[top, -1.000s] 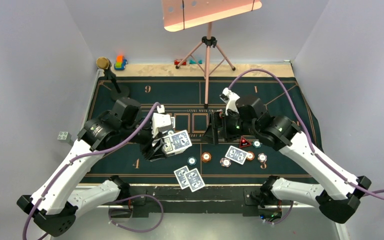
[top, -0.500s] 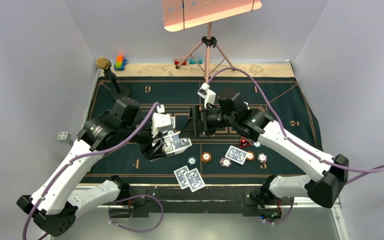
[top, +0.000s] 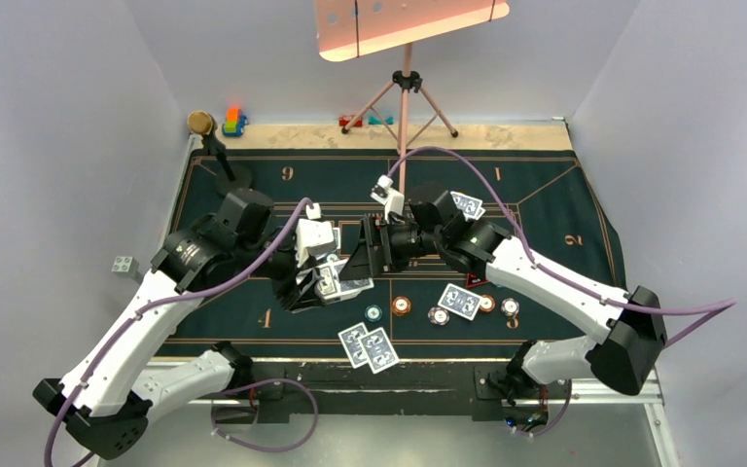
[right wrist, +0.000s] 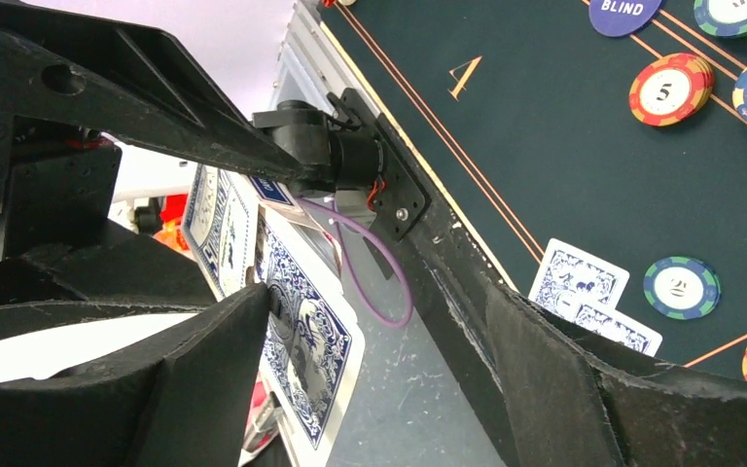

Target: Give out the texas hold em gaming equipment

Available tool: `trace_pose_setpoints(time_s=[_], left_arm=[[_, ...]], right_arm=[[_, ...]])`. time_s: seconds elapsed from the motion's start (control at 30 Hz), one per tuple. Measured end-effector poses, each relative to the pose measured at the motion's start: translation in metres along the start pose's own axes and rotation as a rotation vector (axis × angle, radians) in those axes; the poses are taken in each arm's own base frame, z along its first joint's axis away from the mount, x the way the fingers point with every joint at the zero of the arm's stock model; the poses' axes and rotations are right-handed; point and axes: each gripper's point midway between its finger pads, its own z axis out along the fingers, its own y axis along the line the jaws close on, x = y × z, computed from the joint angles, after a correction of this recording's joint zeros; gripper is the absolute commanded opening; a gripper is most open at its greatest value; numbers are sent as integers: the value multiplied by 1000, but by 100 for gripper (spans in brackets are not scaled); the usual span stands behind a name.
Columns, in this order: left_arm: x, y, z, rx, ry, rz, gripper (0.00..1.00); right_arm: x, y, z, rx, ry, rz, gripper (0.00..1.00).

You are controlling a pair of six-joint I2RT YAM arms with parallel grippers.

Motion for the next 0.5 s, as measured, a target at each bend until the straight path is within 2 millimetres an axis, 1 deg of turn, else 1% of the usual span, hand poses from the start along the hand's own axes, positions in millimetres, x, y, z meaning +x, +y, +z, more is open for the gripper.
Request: trace_pose_setpoints(time_s=[0.1, 0.3, 0.5], left_arm=[[1, 0, 1, 3, 6, -5, 0], [0, 0, 1, 6, 3, -4, 0], [0, -1, 1, 9, 2, -4, 0]], right_arm=[[2, 1, -1, -6, 1, 6, 81], [0, 8, -13, -12, -33, -10, 78], [0, 9, -18, -5, -44, -13, 72]])
